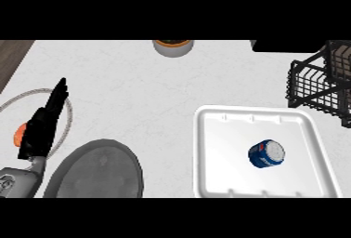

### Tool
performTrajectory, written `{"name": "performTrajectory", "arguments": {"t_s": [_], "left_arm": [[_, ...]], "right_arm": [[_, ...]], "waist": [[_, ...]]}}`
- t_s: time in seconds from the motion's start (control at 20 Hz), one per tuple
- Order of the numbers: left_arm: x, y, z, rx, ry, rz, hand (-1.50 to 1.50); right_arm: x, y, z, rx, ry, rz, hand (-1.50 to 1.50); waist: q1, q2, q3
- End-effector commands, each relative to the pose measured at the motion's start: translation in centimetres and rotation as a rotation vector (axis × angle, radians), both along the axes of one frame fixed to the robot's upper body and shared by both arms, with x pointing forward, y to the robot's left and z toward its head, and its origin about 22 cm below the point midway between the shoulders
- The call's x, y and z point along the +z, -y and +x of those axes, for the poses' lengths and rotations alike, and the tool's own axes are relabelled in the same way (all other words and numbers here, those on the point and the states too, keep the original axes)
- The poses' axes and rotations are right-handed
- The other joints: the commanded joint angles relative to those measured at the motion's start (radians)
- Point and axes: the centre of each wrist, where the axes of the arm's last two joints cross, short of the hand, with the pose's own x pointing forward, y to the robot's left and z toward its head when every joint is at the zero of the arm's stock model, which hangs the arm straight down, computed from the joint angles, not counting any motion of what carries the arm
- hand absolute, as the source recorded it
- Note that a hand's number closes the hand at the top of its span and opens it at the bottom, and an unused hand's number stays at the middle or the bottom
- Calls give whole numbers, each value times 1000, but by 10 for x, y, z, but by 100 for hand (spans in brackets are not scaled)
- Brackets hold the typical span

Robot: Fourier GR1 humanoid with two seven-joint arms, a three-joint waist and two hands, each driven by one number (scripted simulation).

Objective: Pick the can from the tray and place it in the tiered basket

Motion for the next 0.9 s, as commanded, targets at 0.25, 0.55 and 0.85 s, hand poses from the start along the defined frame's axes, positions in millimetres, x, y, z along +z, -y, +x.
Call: {"name": "performTrajectory", "arguments": {"t_s": [0.25, 0.55, 0.85], "left_arm": [[4, 9, 10, -25, 15, -6, 0], [-2, 1, 5, -13, -7, 1, 0], [4, -3, 13, 2, 0, -2, 0]], "right_arm": [[52, -3, 53, -51, -205, 80, -150], [32, -13, 74, -20, -325, 151, -150], [12, -24, 98, 14, -413, 149, -150]], "waist": [[28, 1, 4], [21, -4, 4], [9, -5, 5]]}}
